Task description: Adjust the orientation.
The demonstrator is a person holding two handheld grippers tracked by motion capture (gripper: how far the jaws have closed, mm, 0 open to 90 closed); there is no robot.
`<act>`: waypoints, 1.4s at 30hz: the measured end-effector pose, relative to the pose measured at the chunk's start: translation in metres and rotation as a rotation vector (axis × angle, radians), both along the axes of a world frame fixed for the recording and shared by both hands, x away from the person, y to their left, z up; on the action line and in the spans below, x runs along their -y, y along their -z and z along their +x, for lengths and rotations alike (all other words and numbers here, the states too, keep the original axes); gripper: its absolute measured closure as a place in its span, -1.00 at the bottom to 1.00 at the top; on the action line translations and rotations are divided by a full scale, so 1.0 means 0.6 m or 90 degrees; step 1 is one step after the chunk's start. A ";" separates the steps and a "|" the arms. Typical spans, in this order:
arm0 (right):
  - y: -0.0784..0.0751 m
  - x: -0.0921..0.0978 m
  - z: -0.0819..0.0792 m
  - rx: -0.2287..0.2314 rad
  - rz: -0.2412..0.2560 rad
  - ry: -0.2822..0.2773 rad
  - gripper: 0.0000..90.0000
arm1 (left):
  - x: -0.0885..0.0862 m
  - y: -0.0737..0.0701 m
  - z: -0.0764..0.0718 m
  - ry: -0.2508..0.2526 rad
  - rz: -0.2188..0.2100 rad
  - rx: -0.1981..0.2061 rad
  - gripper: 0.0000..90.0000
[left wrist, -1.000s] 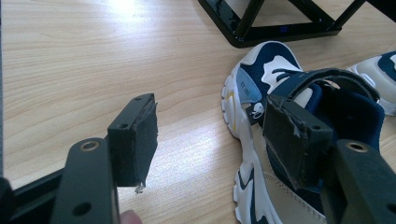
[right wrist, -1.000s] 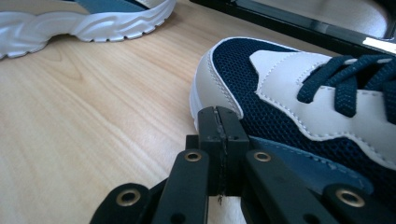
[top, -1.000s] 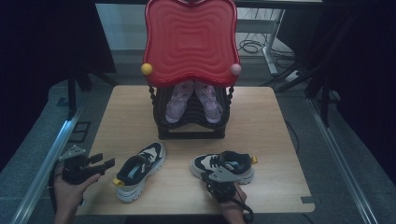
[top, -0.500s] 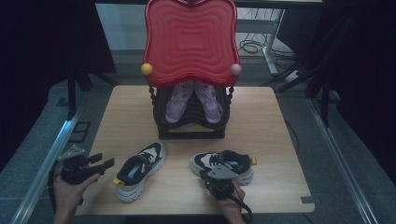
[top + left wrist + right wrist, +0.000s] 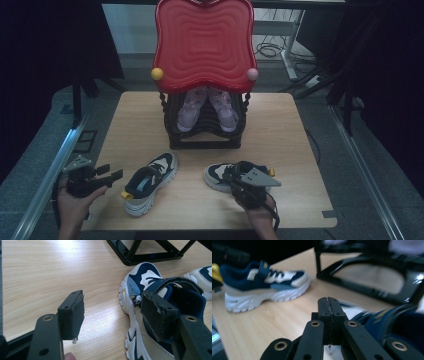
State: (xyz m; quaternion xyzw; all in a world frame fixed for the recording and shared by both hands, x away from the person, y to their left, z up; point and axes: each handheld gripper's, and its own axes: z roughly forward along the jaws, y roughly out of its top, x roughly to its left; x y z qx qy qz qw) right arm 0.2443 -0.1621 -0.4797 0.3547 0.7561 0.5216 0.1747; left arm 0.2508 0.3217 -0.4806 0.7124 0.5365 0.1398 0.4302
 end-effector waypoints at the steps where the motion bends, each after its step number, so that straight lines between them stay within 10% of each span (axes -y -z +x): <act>1: -0.007 0.006 0.002 0.006 0.002 0.004 1.00 | 0.000 0.000 0.000 -0.001 0.000 0.000 -0.21; 13: -0.053 0.107 0.076 0.016 0.052 0.074 1.00 | 0.002 0.002 0.001 0.002 0.004 -0.003 -0.21; 26: -0.026 0.207 0.082 -0.012 0.072 0.126 1.00 | 0.007 0.006 0.004 0.012 0.004 -0.007 -0.21; 42: 0.021 0.247 0.084 -0.055 0.049 0.114 1.00 | 0.011 0.008 0.005 0.015 0.006 -0.009 -0.21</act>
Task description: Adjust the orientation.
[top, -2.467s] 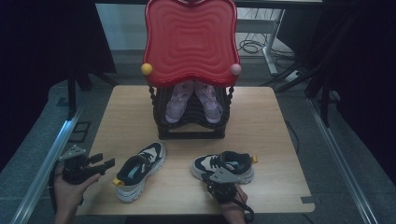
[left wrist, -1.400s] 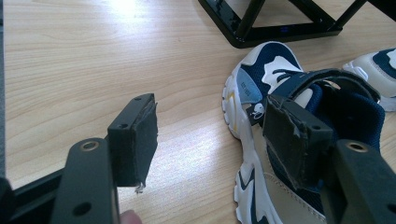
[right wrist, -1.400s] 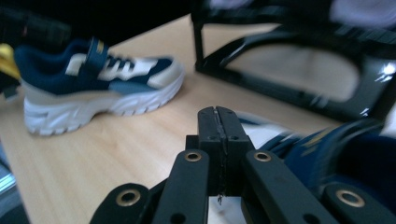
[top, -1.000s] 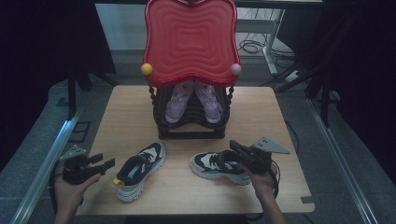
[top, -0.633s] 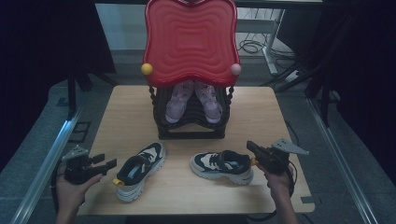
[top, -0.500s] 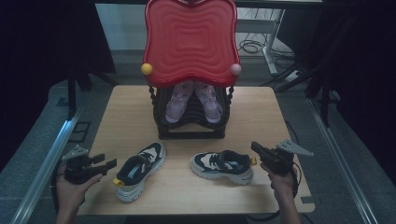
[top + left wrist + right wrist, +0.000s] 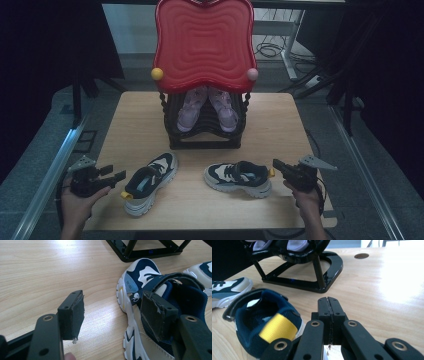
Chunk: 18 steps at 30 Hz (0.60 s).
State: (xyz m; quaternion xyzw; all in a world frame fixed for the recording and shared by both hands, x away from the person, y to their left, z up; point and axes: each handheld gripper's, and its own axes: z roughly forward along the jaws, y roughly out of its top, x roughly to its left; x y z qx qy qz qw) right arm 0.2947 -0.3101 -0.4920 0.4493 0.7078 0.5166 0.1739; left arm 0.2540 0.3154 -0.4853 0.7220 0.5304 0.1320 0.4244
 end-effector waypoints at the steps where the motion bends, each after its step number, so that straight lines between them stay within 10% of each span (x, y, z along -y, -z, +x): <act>1: 0.003 0.001 0.000 -0.002 0.000 -0.001 1.00 | 0.000 0.000 0.000 0.000 0.000 0.000 -0.21; 18: 0.028 0.003 0.016 -0.014 0.003 -0.036 1.00 | 0.005 0.003 0.002 0.005 0.001 -0.003 -0.21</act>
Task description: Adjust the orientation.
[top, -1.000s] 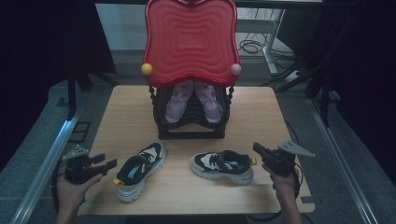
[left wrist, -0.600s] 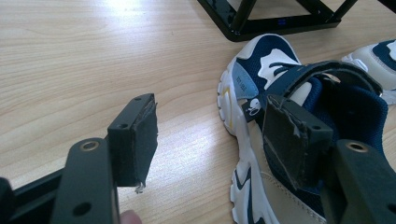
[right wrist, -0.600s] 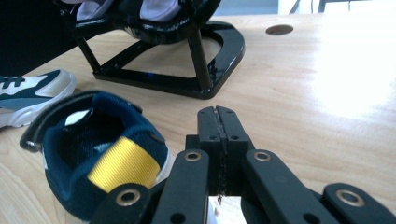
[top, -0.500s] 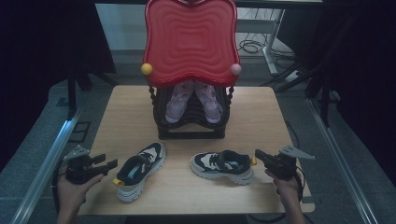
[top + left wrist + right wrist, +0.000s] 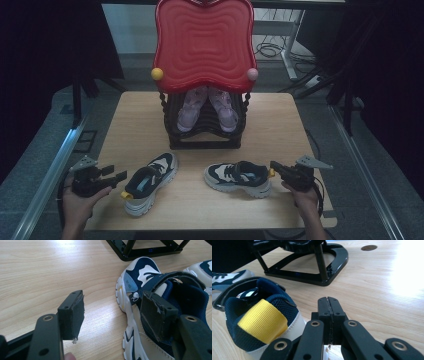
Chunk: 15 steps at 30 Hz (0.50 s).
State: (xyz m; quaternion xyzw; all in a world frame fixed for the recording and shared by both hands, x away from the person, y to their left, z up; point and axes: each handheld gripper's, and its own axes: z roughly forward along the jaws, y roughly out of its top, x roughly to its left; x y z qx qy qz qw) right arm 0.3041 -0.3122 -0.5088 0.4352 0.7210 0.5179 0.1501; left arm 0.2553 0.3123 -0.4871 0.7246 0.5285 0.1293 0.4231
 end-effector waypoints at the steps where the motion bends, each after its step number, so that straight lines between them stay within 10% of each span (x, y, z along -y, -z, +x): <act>1: 0.001 -0.002 0.001 -0.003 0.003 -0.004 1.00 | 0.000 0.000 0.000 0.001 0.001 -0.001 -0.21; 15: 0.008 -0.019 0.005 -0.001 -0.009 -0.040 1.00 | -0.003 -0.002 -0.001 -0.004 0.000 0.002 -0.21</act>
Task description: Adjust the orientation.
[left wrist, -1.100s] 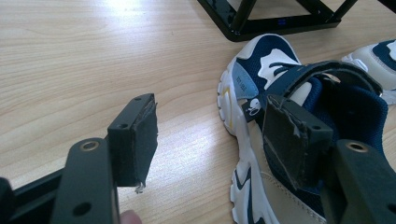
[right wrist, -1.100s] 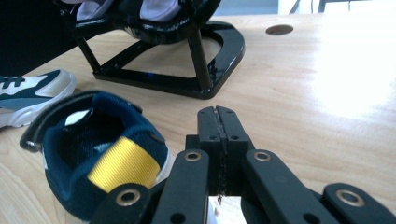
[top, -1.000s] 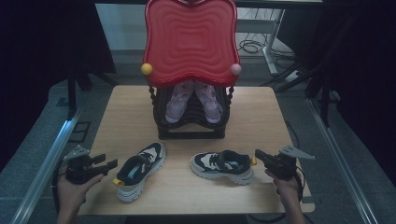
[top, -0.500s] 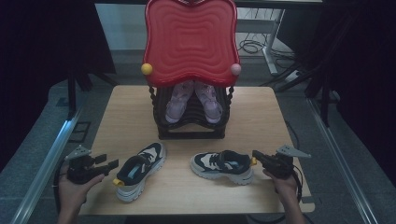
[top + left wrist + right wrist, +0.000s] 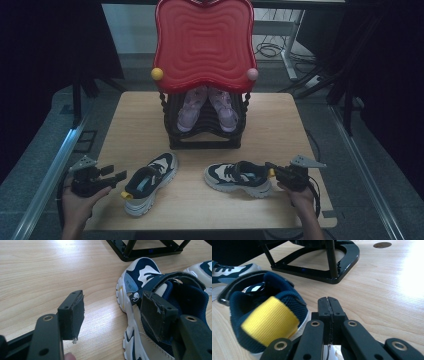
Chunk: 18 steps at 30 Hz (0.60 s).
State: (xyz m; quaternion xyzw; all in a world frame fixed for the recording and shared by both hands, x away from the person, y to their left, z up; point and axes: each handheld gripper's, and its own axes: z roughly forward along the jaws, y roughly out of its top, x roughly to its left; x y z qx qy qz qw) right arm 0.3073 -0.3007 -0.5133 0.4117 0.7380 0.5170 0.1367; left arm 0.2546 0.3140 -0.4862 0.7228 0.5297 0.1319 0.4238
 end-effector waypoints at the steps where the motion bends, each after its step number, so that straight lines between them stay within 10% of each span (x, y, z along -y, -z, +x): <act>1: 0.000 0.000 -0.001 0.001 -0.002 -0.003 1.00 | 0.000 0.000 0.000 0.000 0.000 0.000 -0.21; 18: -0.004 -0.014 -0.033 0.005 -0.013 0.005 1.00 | -0.004 -0.002 -0.002 -0.004 0.000 0.002 -0.21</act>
